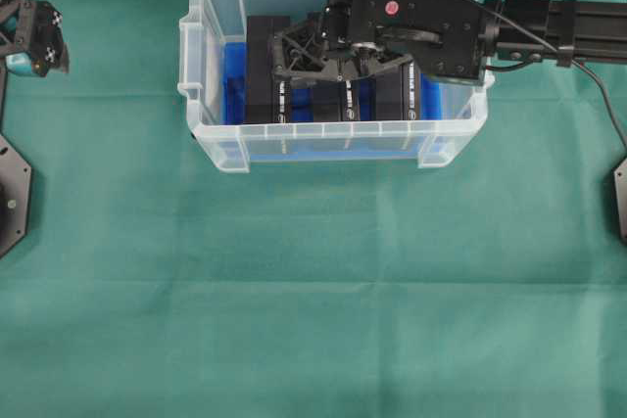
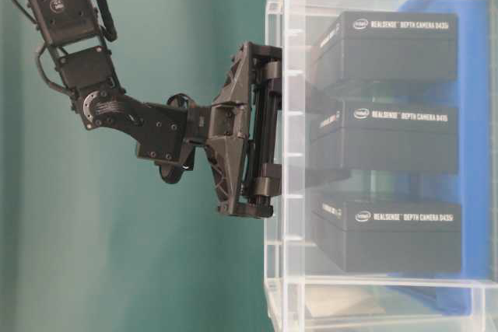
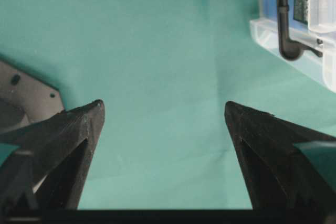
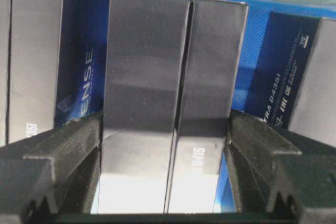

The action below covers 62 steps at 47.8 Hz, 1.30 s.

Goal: Take out the box from the case.
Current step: 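Close the right gripper on the middle black box, then lift the middle black box upward out of the case with the right gripper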

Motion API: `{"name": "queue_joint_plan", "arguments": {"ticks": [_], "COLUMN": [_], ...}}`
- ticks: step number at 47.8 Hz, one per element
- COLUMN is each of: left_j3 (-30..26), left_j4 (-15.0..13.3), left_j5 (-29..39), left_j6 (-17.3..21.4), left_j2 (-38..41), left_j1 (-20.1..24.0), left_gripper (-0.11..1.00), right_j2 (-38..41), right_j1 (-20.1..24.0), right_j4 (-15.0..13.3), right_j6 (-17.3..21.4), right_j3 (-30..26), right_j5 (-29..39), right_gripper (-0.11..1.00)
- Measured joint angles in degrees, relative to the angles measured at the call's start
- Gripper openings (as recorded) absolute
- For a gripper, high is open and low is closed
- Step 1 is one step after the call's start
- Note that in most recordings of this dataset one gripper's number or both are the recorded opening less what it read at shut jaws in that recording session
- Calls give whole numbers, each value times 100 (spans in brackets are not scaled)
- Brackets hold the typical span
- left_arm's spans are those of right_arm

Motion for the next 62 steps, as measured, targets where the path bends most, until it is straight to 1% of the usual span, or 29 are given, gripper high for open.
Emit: {"name": "queue_joint_plan", "arguments": {"ticks": [20,34,44,51,62], "left_j3": [0,0,0,9,18], "left_j4": [0,0,0,0,0], "left_j5": [-9,0,0,-9,0], "left_j6": [-9,-9,-9,-9,-9], "left_j2": [0,0,0,0,-26], "left_j1": [0,0,0,0,0], "left_gripper": [95,95,95,95,95], "right_j2": [-114,-431,-571,-571,-571], "right_j1": [53,53,44,53,70], "right_j4": [0,0,0,0,-70], "right_j6": [-70,-97,-281,-334,-501], "right_j3": [-501,-940,-1301,-1564,-2065], "right_j5": [598,1327,1705,1960,2391], "right_gripper": [70,69,69,69,68]}}
